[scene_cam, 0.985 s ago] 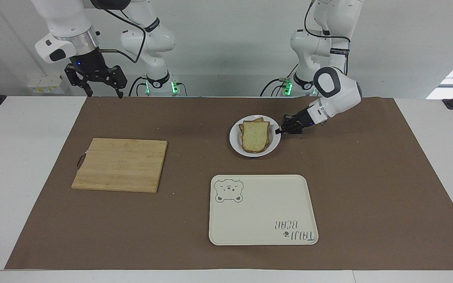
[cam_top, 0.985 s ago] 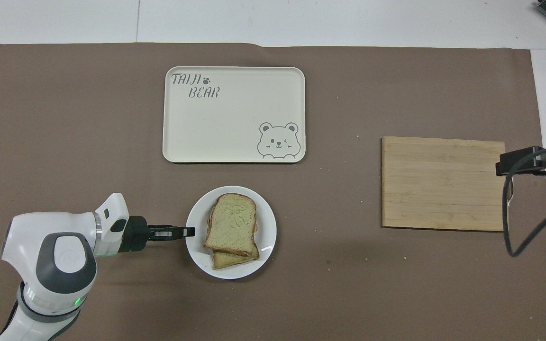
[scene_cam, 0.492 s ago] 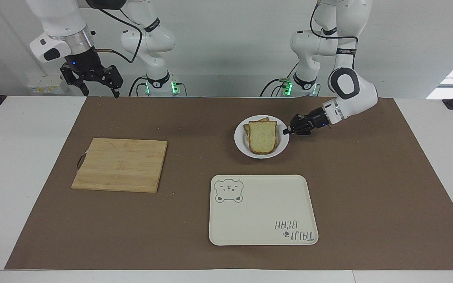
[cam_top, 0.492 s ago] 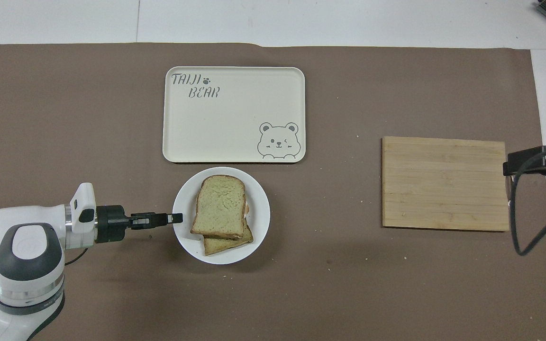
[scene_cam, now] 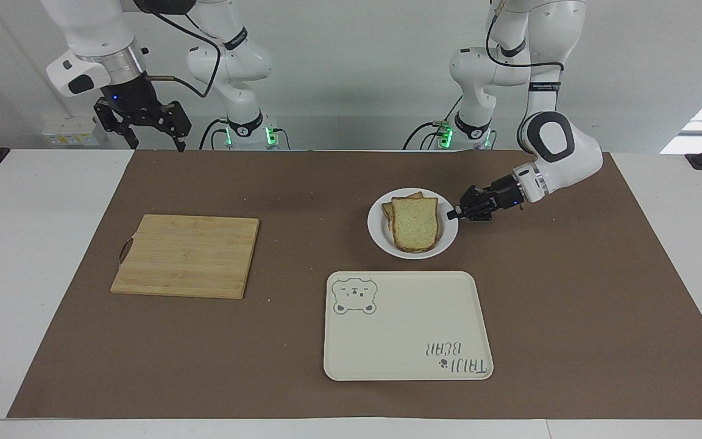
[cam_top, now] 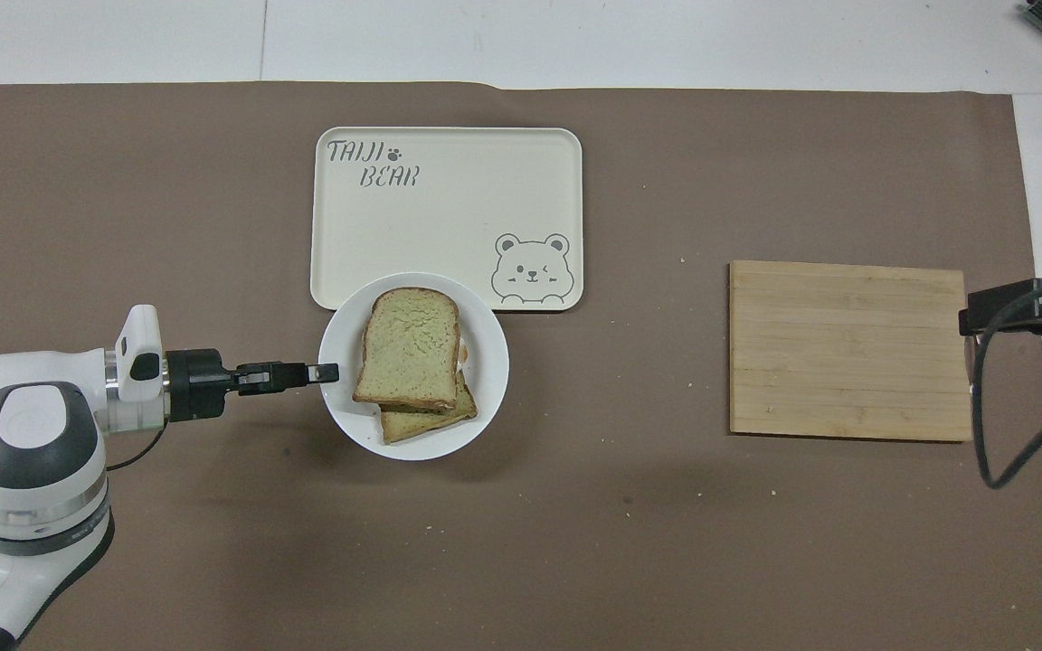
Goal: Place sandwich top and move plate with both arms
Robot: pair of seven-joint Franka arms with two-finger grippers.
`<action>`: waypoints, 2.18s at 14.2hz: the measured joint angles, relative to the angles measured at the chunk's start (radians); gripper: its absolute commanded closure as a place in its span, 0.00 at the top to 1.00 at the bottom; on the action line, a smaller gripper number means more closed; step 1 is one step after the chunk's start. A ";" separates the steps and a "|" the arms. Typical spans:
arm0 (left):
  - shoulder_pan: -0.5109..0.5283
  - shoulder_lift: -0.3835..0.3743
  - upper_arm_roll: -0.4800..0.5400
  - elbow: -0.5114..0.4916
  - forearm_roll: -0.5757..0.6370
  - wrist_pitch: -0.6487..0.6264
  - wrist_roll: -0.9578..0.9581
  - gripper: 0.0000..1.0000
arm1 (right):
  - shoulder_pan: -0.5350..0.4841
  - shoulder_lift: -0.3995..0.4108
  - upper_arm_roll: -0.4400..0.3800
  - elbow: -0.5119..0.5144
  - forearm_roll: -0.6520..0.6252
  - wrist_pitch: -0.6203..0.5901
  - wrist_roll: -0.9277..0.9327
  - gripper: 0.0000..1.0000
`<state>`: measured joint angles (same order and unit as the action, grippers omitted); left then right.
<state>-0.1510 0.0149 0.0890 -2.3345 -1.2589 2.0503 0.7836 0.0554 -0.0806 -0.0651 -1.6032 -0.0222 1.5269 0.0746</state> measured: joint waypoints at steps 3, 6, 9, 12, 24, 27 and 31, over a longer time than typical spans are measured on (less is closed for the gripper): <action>0.000 0.054 -0.003 0.092 0.028 -0.005 -0.031 0.00 | 0.000 0.000 0.000 0.000 0.000 0.000 0.000 1.00; -0.001 0.129 -0.013 0.220 0.065 -0.008 -0.173 0.00 | 0.000 0.000 0.000 0.000 0.000 0.000 0.000 1.00; -0.001 0.196 -0.022 0.321 0.069 -0.007 -0.259 0.00 | 0.000 0.000 0.000 0.001 0.000 0.000 0.000 1.00; -0.002 0.255 -0.032 0.389 0.070 0.000 -0.304 0.00 | 0.000 0.000 0.000 0.001 0.000 0.000 0.000 1.00; -0.003 0.489 -0.113 0.569 0.070 0.156 -0.310 0.37 | 0.000 0.000 0.000 0.001 0.000 0.000 0.000 1.00; -0.003 0.489 -0.111 0.576 0.072 0.244 -0.363 1.00 | 0.000 0.000 0.000 0.001 0.000 0.000 0.000 1.00; 0.000 0.449 -0.090 0.583 0.241 0.276 -0.474 1.00 | 0.000 0.000 0.000 0.001 0.000 0.000 0.000 1.00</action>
<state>-0.1514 0.4634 -0.0009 -1.7518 -1.0181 2.3260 0.3094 0.0554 -0.0806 -0.0650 -1.6018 -0.0222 1.5269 0.0746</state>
